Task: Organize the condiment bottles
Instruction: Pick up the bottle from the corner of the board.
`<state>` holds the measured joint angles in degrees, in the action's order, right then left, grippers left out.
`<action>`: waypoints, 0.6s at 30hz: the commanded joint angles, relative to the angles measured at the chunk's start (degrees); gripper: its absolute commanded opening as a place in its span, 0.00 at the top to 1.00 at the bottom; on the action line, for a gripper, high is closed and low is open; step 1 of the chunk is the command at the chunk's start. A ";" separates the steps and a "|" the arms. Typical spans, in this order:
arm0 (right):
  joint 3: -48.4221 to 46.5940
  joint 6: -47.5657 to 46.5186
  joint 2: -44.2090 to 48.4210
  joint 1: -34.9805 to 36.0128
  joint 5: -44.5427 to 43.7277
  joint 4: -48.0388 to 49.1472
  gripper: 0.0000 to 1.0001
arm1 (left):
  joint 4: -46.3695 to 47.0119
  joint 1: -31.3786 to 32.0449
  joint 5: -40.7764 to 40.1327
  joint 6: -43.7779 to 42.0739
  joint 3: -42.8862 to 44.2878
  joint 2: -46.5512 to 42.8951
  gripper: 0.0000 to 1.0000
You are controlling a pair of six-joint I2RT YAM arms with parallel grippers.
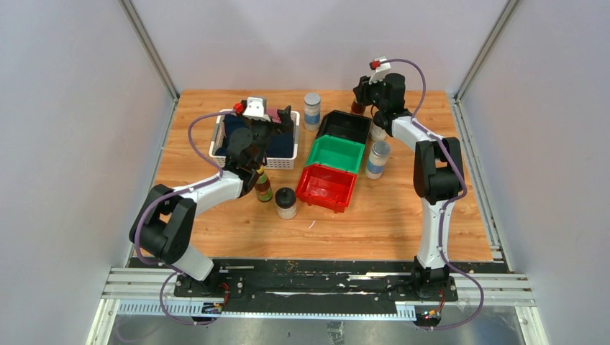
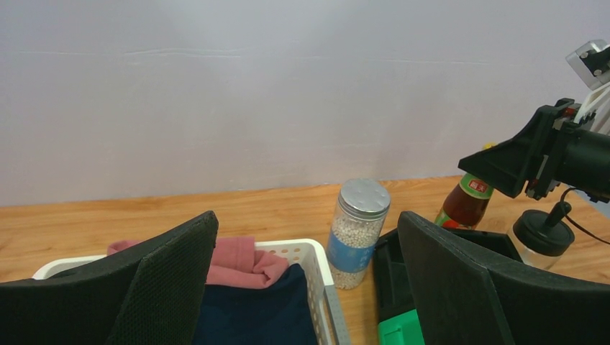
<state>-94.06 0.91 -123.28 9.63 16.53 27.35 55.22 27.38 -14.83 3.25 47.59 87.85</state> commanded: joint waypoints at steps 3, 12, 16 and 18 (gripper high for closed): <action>-1.77 -3.89 1.07 -0.33 -0.21 -0.61 1.00 | 1.82 -0.48 -1.56 0.57 -1.10 -0.88 0.00; -1.97 -8.34 1.48 0.04 -1.99 0.07 1.00 | 2.05 -0.55 -1.77 1.22 -1.23 -1.10 0.00; -1.86 -8.40 1.48 0.00 -1.78 1.04 1.00 | 2.06 -0.54 -1.78 1.32 -1.36 -1.39 0.00; -1.95 -8.17 1.54 0.04 -1.77 1.50 1.00 | 2.00 -0.51 -1.79 1.32 -1.36 -1.46 0.00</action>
<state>-94.11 -4.89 -123.28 9.65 16.21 27.20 55.40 27.14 -15.66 4.29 47.11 87.81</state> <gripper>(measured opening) 0.415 0.997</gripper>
